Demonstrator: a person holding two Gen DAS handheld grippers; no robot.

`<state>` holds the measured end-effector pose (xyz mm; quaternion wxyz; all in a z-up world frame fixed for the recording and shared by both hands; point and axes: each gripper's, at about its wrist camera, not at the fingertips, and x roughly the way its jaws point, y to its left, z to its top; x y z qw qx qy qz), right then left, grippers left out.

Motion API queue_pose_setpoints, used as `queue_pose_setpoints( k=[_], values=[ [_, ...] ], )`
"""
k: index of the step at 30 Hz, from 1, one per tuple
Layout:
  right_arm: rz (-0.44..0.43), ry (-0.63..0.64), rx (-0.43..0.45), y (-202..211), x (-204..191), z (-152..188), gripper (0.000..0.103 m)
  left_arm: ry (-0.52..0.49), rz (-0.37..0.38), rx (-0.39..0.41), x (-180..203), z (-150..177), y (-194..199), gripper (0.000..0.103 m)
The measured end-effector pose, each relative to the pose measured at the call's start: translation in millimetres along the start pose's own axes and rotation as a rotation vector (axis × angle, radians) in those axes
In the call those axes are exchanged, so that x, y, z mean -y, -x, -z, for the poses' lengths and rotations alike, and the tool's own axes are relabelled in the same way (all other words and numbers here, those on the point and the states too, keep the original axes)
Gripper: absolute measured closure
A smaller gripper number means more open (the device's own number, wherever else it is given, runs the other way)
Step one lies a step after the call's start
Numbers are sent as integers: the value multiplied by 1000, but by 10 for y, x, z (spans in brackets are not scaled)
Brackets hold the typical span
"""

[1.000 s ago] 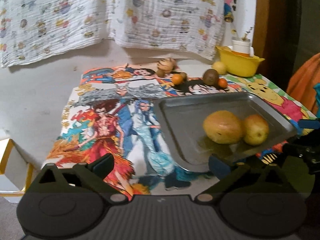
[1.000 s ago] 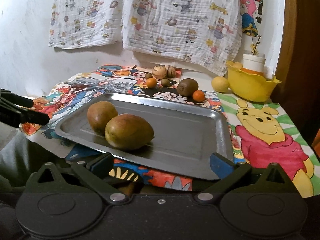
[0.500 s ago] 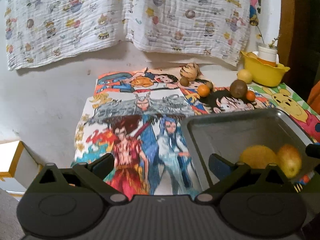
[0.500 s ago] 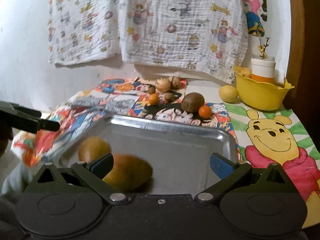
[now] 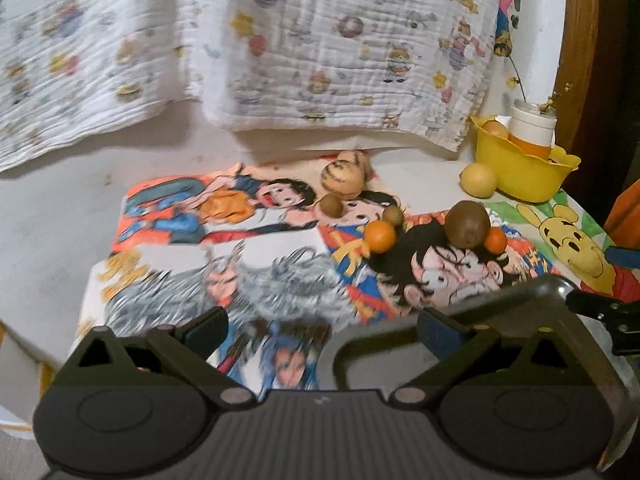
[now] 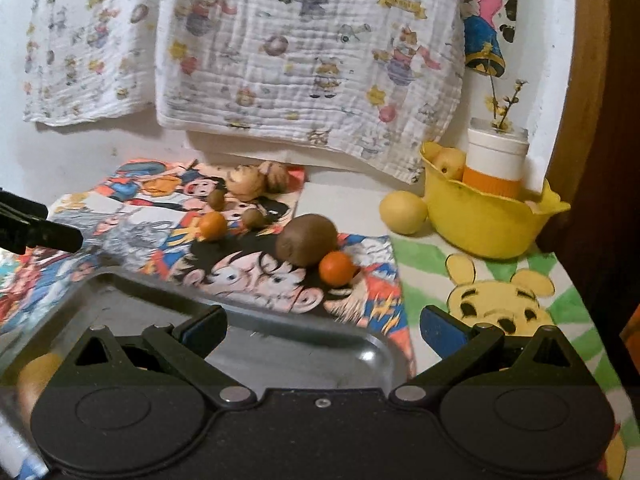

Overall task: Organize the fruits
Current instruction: 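Grasp a mandarin with left tool while right tool grasps another mandarin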

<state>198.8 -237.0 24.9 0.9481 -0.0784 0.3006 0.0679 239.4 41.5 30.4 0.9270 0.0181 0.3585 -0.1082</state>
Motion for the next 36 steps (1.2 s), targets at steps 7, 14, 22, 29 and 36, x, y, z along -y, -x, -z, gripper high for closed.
queue_pose_setpoints(
  k=[7, 14, 22, 29, 36],
  values=[
    [0, 46, -52, -455, 63, -224, 1, -25, 44, -6, 105, -268, -496, 1],
    [6, 104, -70, -856, 60, -257, 1, -17, 64, -50, 219, -452, -932, 1],
    [-8, 112, -125, -1146, 115, -286, 8, -58, 60, -67, 339, -487, -1255, 1],
    [-37, 82, -148, -1267, 150, -343, 19, -72, 80, -74, 378, -489, -1415, 1],
    [-60, 76, -162, -1343, 127, -357, 31, -69, 107, -59, 380, -485, -1475, 3]
  ],
)
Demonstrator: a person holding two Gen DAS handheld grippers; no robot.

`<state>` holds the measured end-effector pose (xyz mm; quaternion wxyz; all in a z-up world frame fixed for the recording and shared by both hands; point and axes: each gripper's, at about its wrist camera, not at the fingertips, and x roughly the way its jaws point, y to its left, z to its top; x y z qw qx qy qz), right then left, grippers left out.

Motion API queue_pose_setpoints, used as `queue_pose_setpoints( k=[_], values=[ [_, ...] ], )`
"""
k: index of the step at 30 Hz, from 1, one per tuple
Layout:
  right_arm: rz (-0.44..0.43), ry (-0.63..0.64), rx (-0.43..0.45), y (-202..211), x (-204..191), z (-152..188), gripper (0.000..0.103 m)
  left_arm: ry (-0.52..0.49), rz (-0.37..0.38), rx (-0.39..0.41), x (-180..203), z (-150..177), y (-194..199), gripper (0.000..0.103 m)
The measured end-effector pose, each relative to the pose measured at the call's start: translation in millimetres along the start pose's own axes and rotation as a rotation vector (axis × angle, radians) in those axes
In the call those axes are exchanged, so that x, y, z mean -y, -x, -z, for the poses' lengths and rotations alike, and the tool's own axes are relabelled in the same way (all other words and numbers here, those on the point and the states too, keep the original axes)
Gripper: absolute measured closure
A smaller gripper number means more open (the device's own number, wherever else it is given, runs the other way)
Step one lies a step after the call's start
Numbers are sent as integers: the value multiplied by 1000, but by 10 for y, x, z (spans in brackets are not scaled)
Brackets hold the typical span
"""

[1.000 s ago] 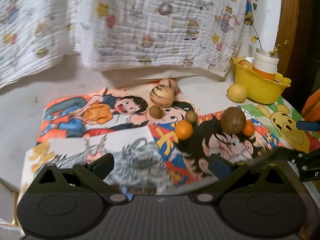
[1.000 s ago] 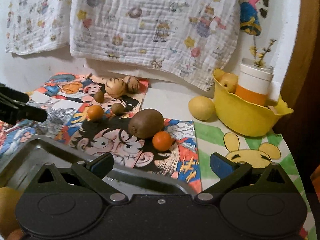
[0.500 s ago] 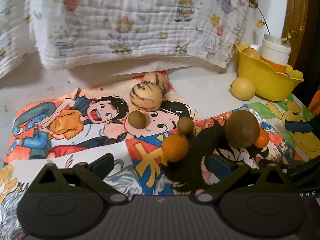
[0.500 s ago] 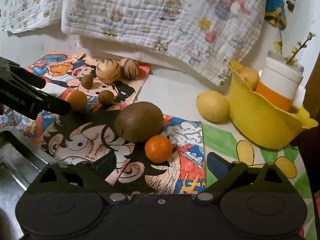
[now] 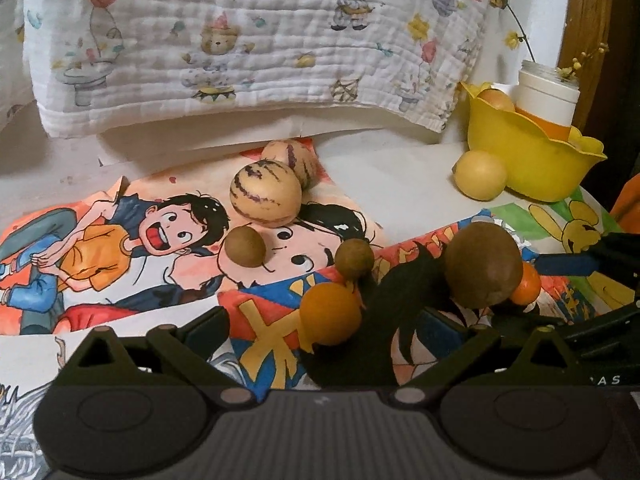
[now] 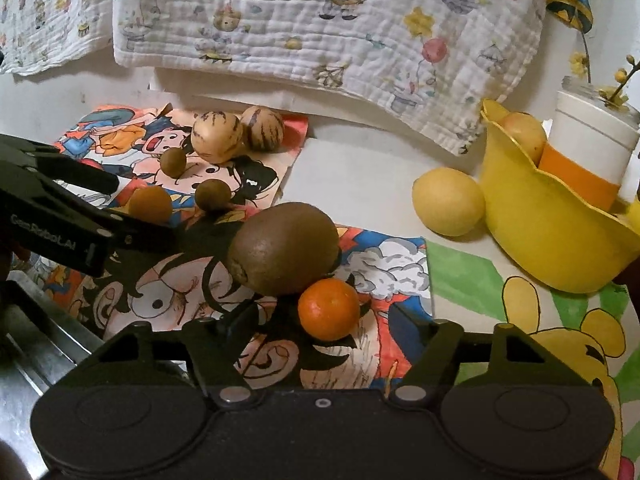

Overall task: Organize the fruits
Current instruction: 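Grasp a mandarin with left tool while right tool grasps another mandarin, then carry the mandarin onto the tray with left tool while right releases its mandarin there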

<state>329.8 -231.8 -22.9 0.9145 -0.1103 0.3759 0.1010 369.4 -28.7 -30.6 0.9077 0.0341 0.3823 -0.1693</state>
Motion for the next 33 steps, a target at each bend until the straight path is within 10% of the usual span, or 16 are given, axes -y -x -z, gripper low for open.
queue_pose_setpoints(
  k=[21, 33],
  values=[
    [-23, -102, 19, 17, 61, 34, 68, -9, 5, 10, 61, 17, -21, 67],
    [-64, -116, 34, 269, -29, 175, 69, 30, 57, -13, 68, 169, 246, 68]
  ],
)
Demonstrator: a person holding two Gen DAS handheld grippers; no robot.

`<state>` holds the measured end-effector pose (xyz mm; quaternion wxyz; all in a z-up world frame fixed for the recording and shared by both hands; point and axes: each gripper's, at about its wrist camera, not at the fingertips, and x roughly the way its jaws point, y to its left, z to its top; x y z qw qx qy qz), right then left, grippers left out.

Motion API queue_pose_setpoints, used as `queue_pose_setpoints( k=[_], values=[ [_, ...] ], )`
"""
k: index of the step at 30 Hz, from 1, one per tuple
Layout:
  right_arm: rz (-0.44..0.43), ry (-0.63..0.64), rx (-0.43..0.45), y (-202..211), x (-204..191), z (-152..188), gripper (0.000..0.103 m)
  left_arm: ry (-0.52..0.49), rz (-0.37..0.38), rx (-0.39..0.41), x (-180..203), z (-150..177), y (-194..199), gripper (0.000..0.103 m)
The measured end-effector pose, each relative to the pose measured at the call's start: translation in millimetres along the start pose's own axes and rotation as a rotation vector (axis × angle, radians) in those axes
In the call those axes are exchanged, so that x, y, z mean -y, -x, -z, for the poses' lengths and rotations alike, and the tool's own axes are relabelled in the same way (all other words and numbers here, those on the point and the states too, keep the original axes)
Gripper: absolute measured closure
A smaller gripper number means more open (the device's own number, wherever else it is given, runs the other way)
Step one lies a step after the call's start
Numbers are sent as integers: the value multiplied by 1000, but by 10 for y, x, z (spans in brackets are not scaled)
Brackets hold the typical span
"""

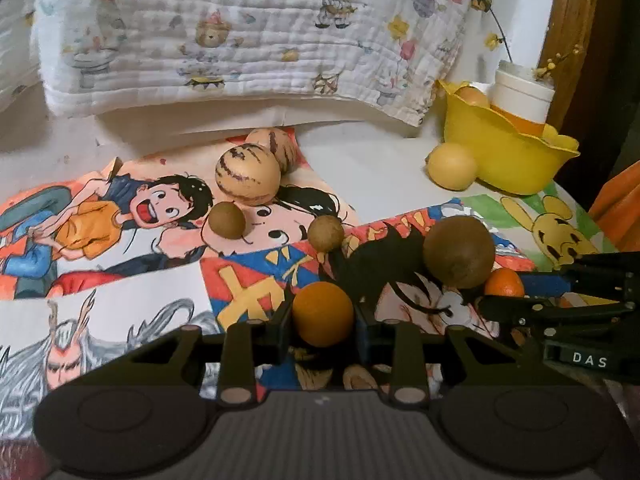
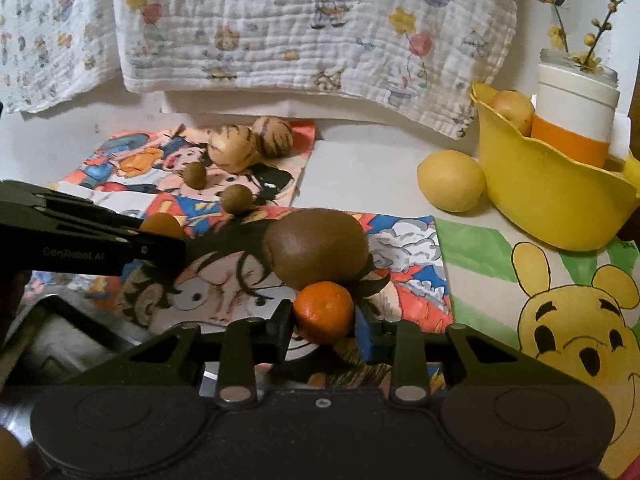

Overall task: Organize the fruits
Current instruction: 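Carry the mandarin onto the tray with left tool while right releases its mandarin there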

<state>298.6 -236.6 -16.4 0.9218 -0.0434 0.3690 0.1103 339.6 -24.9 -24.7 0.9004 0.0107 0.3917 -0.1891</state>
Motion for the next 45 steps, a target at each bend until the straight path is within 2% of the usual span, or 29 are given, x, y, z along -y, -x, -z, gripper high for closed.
queue_pose_setpoints(
  k=[10, 16, 21, 35, 45],
  values=[
    [-106, 27, 36, 452, -343, 115, 69, 29, 45, -5, 20, 234, 455, 68],
    [-196, 29, 18, 621, -580, 239, 69, 31, 39, -15, 42, 433, 716, 68],
    [-225, 50, -6, 681, -724, 353, 69, 46, 34, -31, 43, 593, 861, 68],
    [-205, 60, -78, 667, -886, 533, 68, 64, -18, -62, 47, 863, 1069, 68],
    [-183, 58, -70, 689, -881, 562, 67, 65, -43, -77, 36, 930, 1058, 67]
  ],
)
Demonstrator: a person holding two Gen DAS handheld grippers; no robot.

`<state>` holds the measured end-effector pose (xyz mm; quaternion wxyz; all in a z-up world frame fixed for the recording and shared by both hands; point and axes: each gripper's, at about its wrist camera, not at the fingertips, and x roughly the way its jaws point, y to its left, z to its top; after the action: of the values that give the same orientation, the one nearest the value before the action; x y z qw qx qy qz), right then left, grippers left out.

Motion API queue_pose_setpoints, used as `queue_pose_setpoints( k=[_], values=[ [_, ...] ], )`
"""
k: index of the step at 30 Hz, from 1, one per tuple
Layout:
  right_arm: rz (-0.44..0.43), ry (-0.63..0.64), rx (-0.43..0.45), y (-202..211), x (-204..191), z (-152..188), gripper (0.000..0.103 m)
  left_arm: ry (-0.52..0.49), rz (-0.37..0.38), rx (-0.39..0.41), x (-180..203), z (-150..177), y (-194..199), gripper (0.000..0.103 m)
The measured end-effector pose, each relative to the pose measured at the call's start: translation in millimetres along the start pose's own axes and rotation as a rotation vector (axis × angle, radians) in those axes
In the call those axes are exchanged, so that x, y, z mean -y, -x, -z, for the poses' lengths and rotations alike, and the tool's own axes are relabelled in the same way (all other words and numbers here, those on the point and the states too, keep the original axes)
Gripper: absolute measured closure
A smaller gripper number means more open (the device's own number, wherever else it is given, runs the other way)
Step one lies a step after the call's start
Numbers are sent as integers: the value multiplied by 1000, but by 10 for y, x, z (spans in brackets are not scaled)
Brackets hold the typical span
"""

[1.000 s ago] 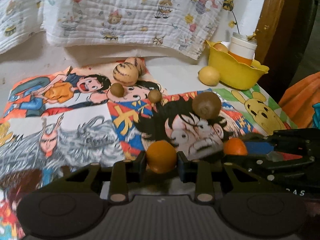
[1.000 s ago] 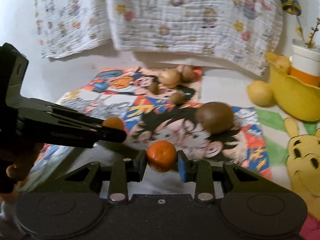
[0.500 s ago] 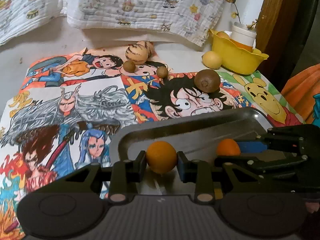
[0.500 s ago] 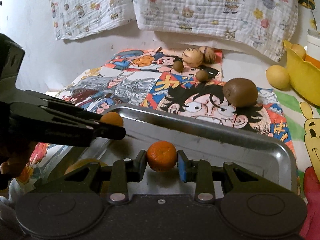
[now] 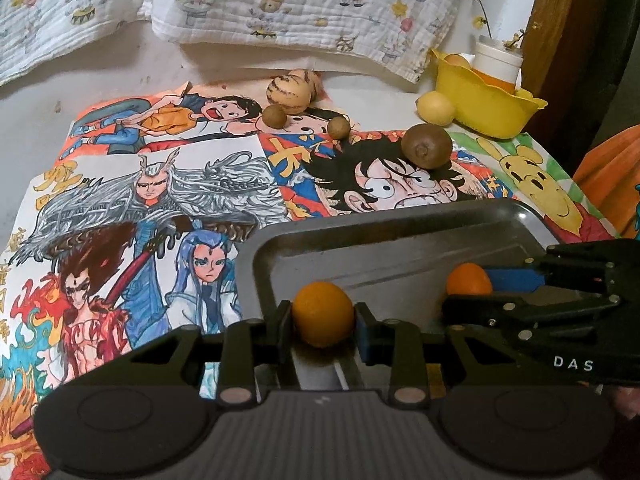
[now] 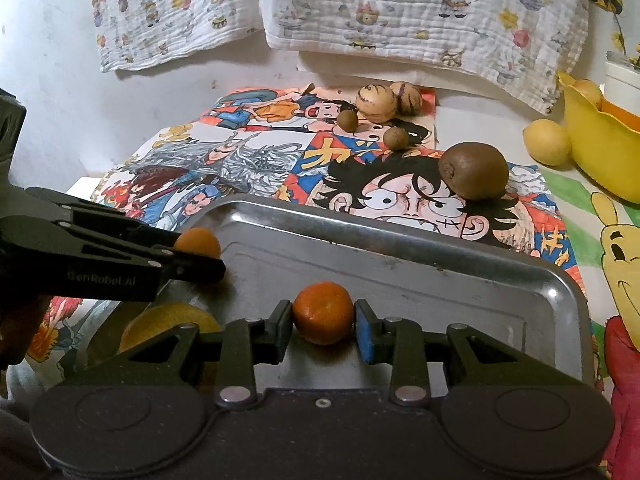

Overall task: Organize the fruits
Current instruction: 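Carry the mandarin onto the tray with left tool while right releases its mandarin there, then open both tools and pull them back from the tray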

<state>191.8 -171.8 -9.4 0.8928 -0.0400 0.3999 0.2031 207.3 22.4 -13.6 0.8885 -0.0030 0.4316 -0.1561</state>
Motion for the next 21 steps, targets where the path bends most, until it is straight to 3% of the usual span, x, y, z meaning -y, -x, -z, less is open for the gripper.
queue_pose_setpoints(
  k=[6, 11, 14, 16, 21],
  values=[
    [6, -10, 13, 38, 8, 40, 60, 9, 0, 2, 5, 10, 21, 65],
    [23, -27, 34, 108, 25, 57, 47, 29, -4, 6, 4, 5, 59, 64],
    [30, -31, 52, 179, 31, 56, 41, 40, 2, 23, -3, 6, 119, 54],
    [34, -33, 68, 241, 35, 54, 37, 43, 3, 40, 8, 9, 182, 41],
    [39, -33, 107, 414, -1, 68, 27, 31, -23, 77, 44, 28, 339, 31]
  ],
)
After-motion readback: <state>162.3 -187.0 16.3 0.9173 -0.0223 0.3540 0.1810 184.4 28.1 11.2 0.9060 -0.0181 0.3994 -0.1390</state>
